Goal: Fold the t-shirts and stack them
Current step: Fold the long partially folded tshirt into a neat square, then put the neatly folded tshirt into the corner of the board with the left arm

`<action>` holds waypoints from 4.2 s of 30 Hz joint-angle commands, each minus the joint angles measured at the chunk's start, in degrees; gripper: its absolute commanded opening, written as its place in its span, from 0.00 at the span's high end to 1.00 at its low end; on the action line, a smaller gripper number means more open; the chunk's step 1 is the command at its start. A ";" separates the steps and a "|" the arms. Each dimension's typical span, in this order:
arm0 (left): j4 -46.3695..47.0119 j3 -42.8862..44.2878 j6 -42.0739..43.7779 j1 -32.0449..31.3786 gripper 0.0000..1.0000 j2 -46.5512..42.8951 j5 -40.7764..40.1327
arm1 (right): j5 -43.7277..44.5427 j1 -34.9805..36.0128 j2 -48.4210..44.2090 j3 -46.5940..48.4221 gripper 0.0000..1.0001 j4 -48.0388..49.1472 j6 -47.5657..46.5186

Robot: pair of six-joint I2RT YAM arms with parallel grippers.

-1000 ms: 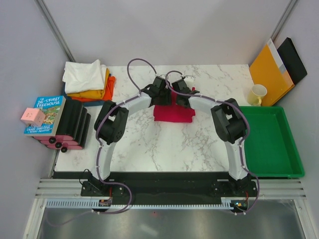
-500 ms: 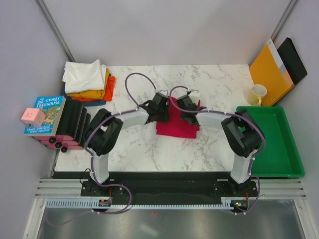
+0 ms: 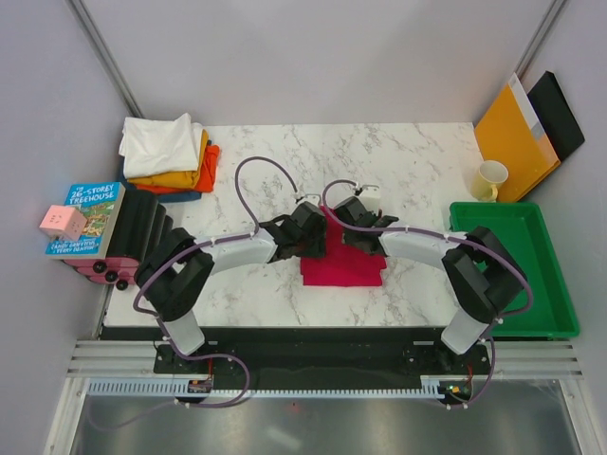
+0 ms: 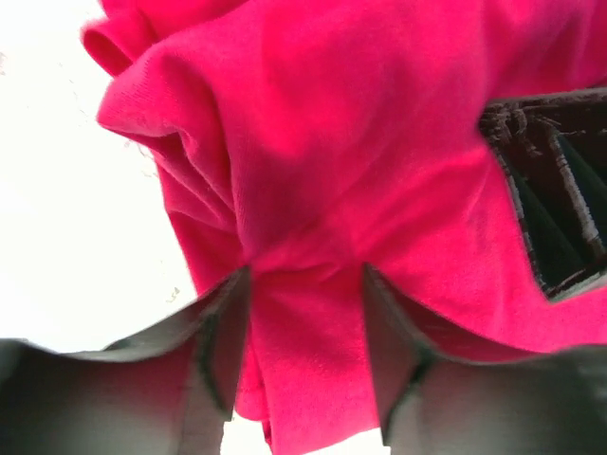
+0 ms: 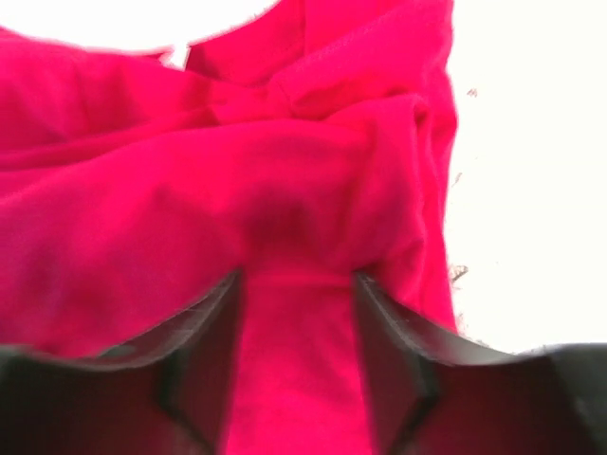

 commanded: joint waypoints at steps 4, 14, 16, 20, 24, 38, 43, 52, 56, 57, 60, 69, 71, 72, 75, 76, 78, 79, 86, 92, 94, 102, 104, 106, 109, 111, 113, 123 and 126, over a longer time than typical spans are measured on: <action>-1.51 7.04 0.13 0.33 0.35 -3.75 -3.53 | 1.66 -0.26 -4.88 6.28 0.37 -4.27 -4.06; -0.72 13.54 1.01 1.56 0.45 6.53 -1.60 | 2.01 -1.67 3.19 6.10 0.75 -0.48 -3.45; -0.63 15.30 1.19 2.26 0.45 9.34 -0.98 | 2.36 -2.11 4.78 6.98 0.75 -0.04 -3.28; -0.89 17.85 1.80 3.93 0.46 13.56 -0.89 | 2.98 -2.99 8.12 8.12 0.75 0.31 -2.58; -0.63 20.48 3.03 5.52 0.45 16.46 -0.20 | 1.83 -3.08 9.09 7.60 0.75 0.40 -2.40; -1.25 7.69 9.09 5.68 0.20 -15.82 -9.76 | 6.84 -2.46 -16.47 8.03 0.43 -4.52 -8.10; -5.09 -1.47 10.67 20.18 0.14 -25.27 -8.19 | 12.88 -0.18 -25.07 6.46 0.41 -9.00 -12.50; 21.47 -23.93 32.10 30.12 0.00 -32.82 -19.00 | 16.34 2.46 -37.74 -1.00 0.40 -10.59 -16.28; 40.47 -30.57 37.84 32.76 0.00 -28.90 -10.06 | 15.90 3.34 -41.88 -4.00 0.37 -8.40 -17.69; 42.59 -31.36 37.66 33.11 0.00 -26.88 -8.55 | 15.72 3.34 -43.28 -4.61 0.36 -7.87 -18.21; 52.21 -32.24 40.72 33.21 0.01 -20.11 -9.40 | 15.63 3.43 -46.79 -5.59 0.35 -7.60 -19.97; 71.53 -44.20 36.61 39.71 0.00 -19.22 -1.68 | 13.35 3.43 -66.29 -17.09 0.11 0.92 -22.70; 71.96 -44.37 35.99 40.32 0.01 -18.60 -0.81 | 13.70 3.43 -68.24 -19.65 0.06 1.89 -22.88; 71.88 -44.55 36.25 40.50 0.00 -18.43 -0.02 | 13.79 3.51 -68.69 -19.91 0.04 1.72 -22.62; 71.71 -44.20 37.05 40.59 0.00 -17.81 2.62 | 13.43 3.51 -66.94 -18.95 0.02 0.93 -22.18; 72.40 -44.29 37.05 40.68 0.00 -17.64 2.62 | 13.43 3.43 -66.15 -18.69 0.02 0.92 -21.83; 74.32 -45.42 36.96 40.76 0.00 -16.94 2.27 | 13.35 3.43 -64.22 -17.81 0.02 1.10 -21.04; 74.60 -45.34 37.04 40.76 0.00 -17.28 2.18 | 13.17 3.51 -63.77 -17.54 0.02 1.27 -20.77; 77.07 -46.84 34.25 40.32 0.00 -17.02 -5.03 | 12.65 3.43 -62.63 -17.36 0.02 3.21 -19.80; 77.33 -46.31 34.58 40.15 0.00 -16.93 -4.93 | 11.41 3.43 -61.05 -19.21 0.02 8.30 -19.62; 77.24 -46.40 34.50 40.24 0.00 -16.93 -4.85 | 12.11 3.43 -59.39 -18.69 0.02 9.53 -20.76; 77.24 -46.40 34.50 40.15 0.00 -16.93 -4.85 | 14.30 3.43 -50.44 -17.11 0.02 18.76 -24.02; 77.24 -46.40 34.50 40.15 0.00 -16.93 -4.85 | 15.80 3.43 -47.35 -14.30 0.02 18.94 -24.54; 77.33 -46.40 34.50 40.15 0.00 -16.84 -4.85 | 17.99 3.43 -41.73 -8.18 0.02 15.10 -22.54; 77.33 -46.40 34.50 40.15 0.00 -16.84 -4.76 | 19.93 3.51 -34.34 0.96 0.02 4.90 -14.98; 77.33 -46.40 34.58 40.15 0.00 -16.84 -4.85 | 21.25 4.82 -29.96 4.76 0.02 -0.36 -12.00; 77.33 -46.40 34.50 40.15 0.00 -16.84 -4.85 | 24.31 6.23 -27.57 10.39 0.02 -3.89 -10.67; 76.98 -46.48 35.19 40.15 0.00 -17.02 -2.23 | 37.74 13.52 -17.11 21.92 0.02 -26.82 2.16; 76.19 -46.05 37.31 40.41 0.00 -17.28 2.27 | 37.27 13.80 -15.26 22.10 0.02 -31.32 5.77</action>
